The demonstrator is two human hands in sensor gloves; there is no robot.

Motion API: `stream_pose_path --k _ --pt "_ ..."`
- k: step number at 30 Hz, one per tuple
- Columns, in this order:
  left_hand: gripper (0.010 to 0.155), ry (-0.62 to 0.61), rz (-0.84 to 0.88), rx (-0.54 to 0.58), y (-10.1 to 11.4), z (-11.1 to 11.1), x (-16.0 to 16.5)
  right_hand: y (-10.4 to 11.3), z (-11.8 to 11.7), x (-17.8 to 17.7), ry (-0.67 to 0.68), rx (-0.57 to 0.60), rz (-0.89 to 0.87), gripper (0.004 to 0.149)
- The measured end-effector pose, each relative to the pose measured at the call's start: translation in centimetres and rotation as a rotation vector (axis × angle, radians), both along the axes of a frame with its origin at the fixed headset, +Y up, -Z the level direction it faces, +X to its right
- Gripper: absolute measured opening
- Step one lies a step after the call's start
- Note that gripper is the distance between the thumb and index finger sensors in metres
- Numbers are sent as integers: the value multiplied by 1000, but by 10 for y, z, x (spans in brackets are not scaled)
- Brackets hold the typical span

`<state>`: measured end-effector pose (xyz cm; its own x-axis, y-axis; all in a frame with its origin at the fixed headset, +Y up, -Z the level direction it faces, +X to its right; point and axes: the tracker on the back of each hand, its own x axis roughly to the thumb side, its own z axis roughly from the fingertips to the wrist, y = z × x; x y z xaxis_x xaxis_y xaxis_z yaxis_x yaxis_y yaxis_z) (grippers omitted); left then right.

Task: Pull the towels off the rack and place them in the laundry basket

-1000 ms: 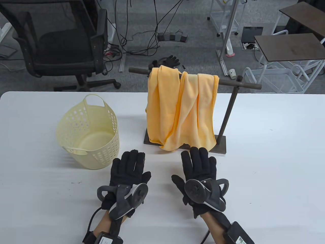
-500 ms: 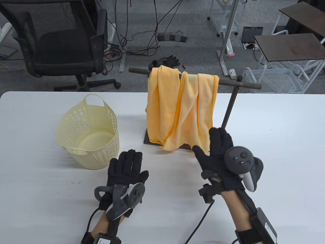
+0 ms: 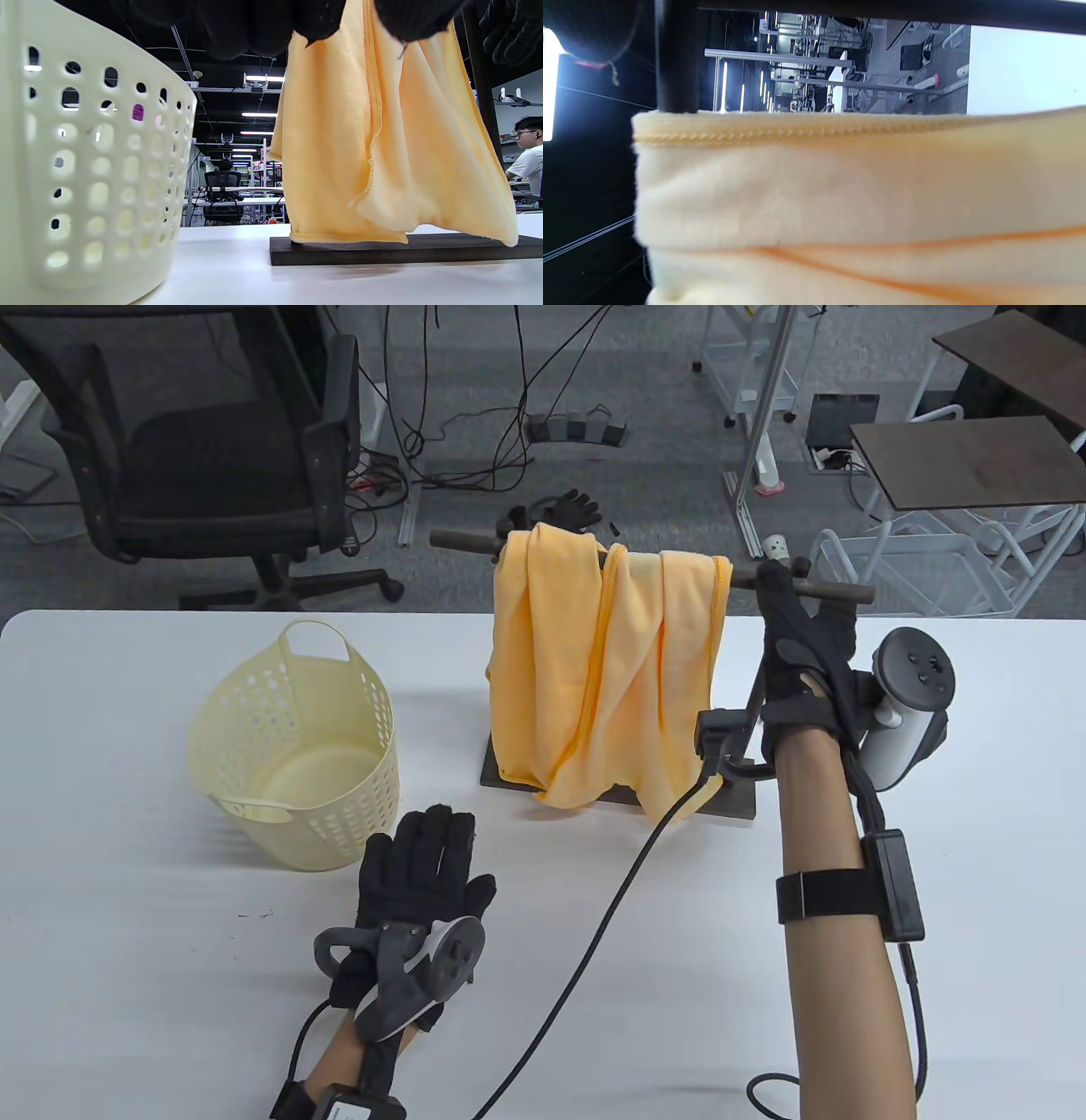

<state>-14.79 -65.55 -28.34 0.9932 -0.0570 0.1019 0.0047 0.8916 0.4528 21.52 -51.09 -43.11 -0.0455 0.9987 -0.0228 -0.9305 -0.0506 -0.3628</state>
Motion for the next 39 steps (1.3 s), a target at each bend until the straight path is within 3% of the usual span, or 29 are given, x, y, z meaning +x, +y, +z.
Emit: stream_pose_path --k 6,12,17,22,28,34,39 --pt "75 2 -10 5 -1 0 2 -4 -4 1 14 5 -5 99" --pt "76 13 12 -44 0 -9 8 -4 -9 5 75 -13 36 97" --pt "87 1 215 -242 28 -43 16 -3 -12 8 116 -29 64 97" --pt "98 0 499 -306 74 -88 30 -2 -12 8 130 -30 68 97" --pt "106 32 848 -357 101 -134 50 -2 -13 8 130 -33 82 96" --pt "92 97 888 -243 110 -158 70 -2 -13 8 129 -34 88 97" --pt "60 104 952 -159 110 -159 70 -2 -13 8 132 -35 86 96"
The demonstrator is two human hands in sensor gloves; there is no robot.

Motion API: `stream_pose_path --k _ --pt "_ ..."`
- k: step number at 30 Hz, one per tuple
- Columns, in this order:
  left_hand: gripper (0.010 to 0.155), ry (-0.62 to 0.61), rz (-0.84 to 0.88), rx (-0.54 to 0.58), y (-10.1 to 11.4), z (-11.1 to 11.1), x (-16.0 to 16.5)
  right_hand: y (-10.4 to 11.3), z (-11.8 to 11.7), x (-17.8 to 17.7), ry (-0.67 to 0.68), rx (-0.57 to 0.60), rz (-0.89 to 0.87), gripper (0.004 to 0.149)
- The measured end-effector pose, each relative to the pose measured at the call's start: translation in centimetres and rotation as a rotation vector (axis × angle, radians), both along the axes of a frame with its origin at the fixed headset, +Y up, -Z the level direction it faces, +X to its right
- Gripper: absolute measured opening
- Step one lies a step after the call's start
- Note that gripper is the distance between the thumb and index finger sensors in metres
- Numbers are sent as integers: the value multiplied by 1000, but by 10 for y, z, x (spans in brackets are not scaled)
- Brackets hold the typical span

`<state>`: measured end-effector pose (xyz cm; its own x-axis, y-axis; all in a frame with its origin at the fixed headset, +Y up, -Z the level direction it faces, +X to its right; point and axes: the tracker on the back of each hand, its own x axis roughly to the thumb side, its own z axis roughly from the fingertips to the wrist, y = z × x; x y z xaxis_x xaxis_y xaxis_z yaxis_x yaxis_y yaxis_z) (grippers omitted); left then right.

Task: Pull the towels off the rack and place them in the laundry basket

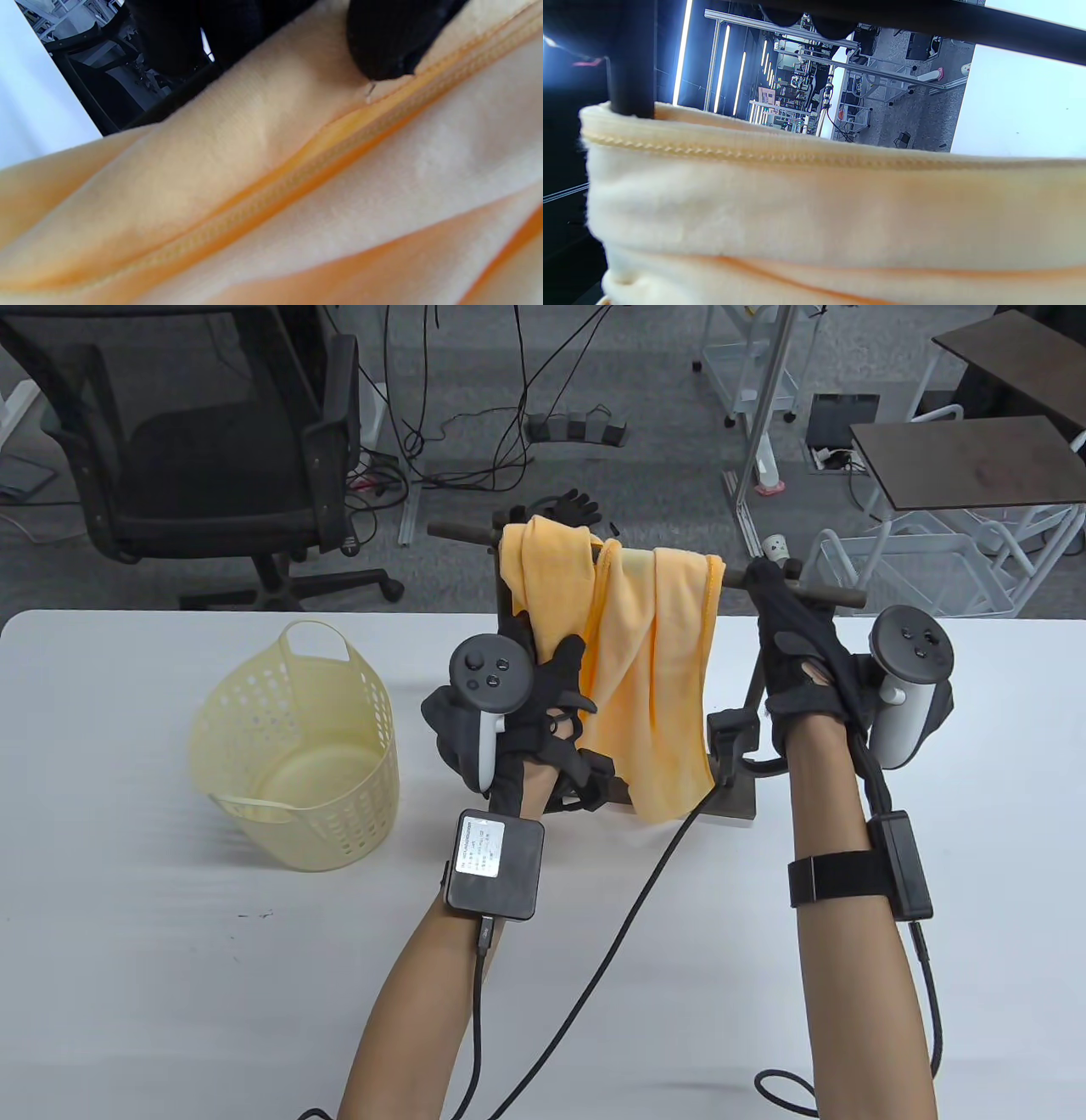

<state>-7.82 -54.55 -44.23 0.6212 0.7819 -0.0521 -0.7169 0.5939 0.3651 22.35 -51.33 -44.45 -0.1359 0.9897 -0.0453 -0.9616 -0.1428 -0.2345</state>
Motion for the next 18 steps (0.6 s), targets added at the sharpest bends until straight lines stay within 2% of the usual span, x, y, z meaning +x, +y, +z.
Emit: stream_pose_path --k 4,7,11,18 --pt "50 -84 -31 65 11 6 -6 0 0 0 2 1 0 96" --pt "49 -85 -88 110 28 19 -12 0 0 0 3 0 0 97" --pt "49 -89 -167 187 69 48 -20 0 -1 0 7 0 1 96" --pt "49 -92 -204 369 136 103 -30 0 -1 0 12 -3 2 96"
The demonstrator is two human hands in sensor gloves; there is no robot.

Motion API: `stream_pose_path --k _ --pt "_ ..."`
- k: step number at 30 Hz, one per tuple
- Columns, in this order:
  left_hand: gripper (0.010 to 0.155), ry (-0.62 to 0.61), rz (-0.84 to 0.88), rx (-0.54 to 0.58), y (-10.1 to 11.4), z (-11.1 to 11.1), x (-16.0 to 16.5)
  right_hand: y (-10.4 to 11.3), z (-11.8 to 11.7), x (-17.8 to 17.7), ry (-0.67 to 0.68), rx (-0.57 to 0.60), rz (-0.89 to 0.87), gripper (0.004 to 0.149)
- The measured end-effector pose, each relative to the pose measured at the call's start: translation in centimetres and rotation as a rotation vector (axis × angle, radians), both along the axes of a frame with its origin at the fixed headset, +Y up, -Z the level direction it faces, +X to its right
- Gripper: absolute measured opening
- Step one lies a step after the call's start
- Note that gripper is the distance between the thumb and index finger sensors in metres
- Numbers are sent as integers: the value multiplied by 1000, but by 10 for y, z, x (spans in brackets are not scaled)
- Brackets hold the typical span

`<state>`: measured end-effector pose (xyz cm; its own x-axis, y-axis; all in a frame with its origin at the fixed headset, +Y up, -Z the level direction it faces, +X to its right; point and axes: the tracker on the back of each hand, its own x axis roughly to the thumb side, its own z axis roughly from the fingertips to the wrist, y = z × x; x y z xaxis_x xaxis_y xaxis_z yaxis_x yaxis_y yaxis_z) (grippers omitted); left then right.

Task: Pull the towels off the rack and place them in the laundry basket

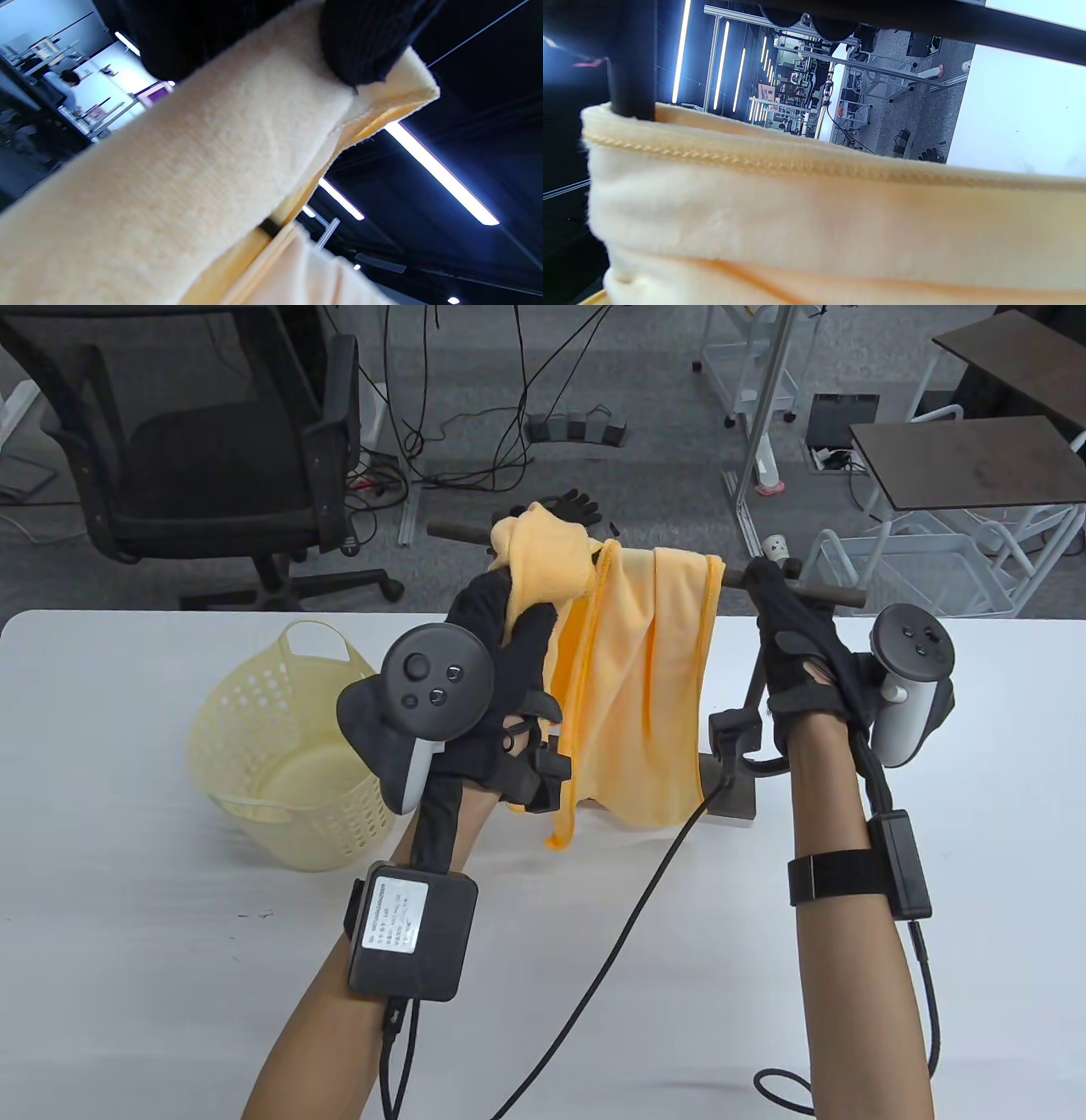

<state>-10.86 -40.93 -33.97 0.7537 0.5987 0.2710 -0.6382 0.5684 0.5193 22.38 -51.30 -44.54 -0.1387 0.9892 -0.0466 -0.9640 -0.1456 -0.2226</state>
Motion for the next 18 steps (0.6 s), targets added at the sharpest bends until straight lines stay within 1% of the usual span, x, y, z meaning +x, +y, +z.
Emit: stream_pose_path --k 4,5,11,15,18 --pt "49 -33 6 98 34 36 -4 0 0 1 5 -3 1 96" --pt "50 -39 11 113 39 41 -5 0 0 1 6 -3 1 96" --pt "50 -102 39 245 76 92 -10 1 0 1 10 -6 2 96" --pt "50 -143 51 301 91 119 -13 1 -1 1 8 -7 1 96" --pt "50 -173 72 319 96 132 -15 1 -1 1 8 -7 1 96"
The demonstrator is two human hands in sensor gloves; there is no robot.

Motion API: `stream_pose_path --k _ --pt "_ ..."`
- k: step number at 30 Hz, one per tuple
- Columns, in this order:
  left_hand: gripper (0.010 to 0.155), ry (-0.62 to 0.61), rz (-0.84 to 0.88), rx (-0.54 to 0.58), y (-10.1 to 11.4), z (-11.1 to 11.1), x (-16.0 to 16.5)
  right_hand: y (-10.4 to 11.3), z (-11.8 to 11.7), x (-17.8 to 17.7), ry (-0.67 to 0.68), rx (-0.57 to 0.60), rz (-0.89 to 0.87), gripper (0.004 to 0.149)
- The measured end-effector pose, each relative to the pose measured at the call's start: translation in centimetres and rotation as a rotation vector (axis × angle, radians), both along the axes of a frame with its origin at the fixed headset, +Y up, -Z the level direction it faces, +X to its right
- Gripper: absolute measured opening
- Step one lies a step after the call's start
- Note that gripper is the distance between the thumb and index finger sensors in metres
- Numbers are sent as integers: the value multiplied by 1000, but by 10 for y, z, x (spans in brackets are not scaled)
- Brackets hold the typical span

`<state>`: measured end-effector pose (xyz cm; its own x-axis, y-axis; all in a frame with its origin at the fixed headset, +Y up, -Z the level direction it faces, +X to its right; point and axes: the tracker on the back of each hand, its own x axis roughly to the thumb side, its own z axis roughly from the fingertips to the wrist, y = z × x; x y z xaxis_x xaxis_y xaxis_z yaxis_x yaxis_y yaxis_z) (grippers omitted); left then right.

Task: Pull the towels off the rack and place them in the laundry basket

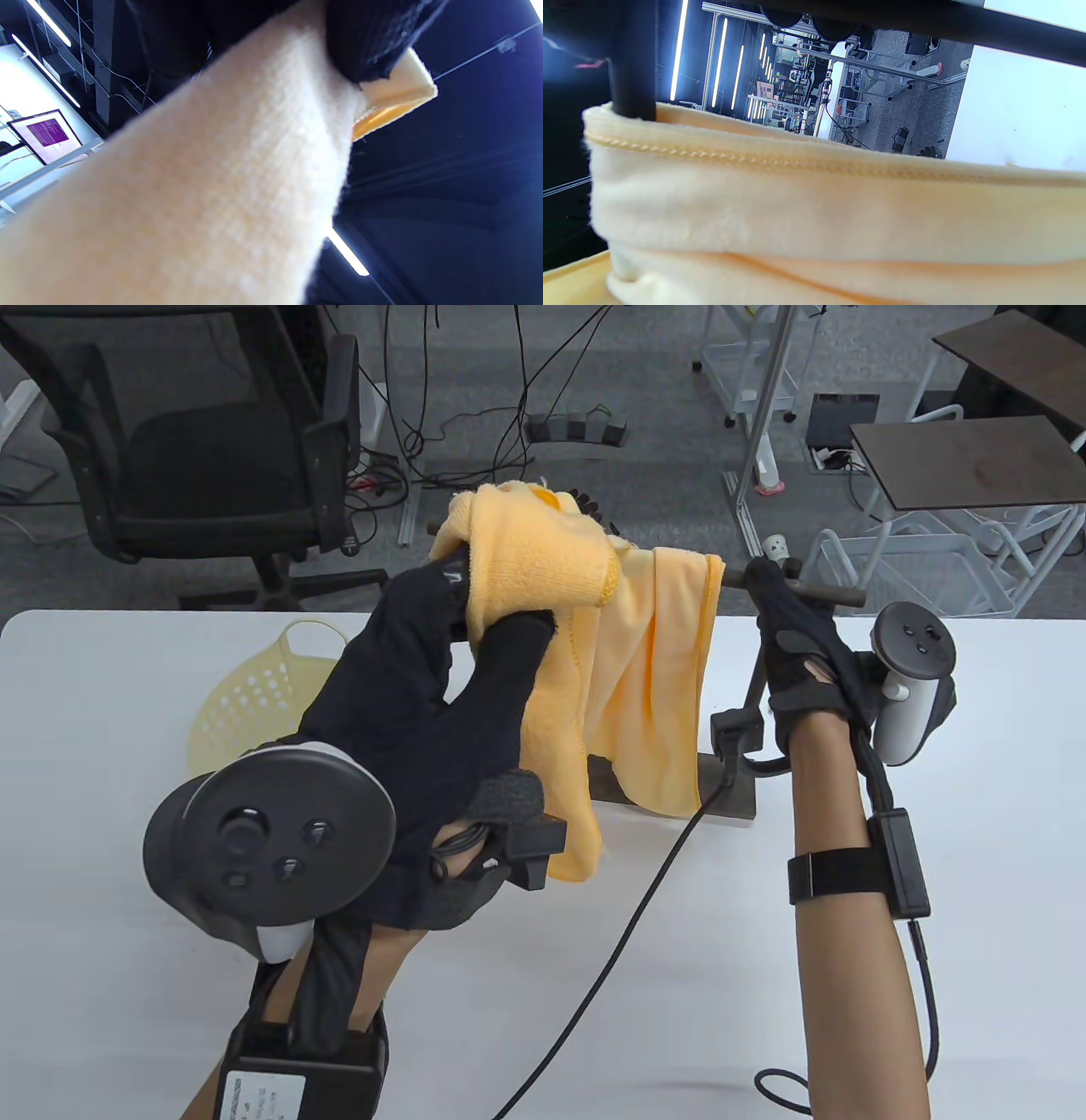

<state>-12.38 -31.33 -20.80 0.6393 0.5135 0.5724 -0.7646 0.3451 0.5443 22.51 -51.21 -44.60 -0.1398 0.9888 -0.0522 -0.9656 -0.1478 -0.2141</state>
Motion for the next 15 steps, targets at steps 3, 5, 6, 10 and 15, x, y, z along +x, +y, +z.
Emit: stream_pose_path --k 3,5,6,10,15 --pt "50 -23 12 27 4 12 -3 0 0 0 0 0 -1 96" --pt "50 -26 12 45 6 19 -5 0 0 0 2 0 -1 96" --pt "50 -29 14 55 7 23 -6 0 0 0 1 0 -1 96" --pt "50 -43 18 83 12 36 -10 0 0 0 0 0 -2 96" --pt "50 3 -4 128 13 44 -13 0 0 0 0 0 -3 96"
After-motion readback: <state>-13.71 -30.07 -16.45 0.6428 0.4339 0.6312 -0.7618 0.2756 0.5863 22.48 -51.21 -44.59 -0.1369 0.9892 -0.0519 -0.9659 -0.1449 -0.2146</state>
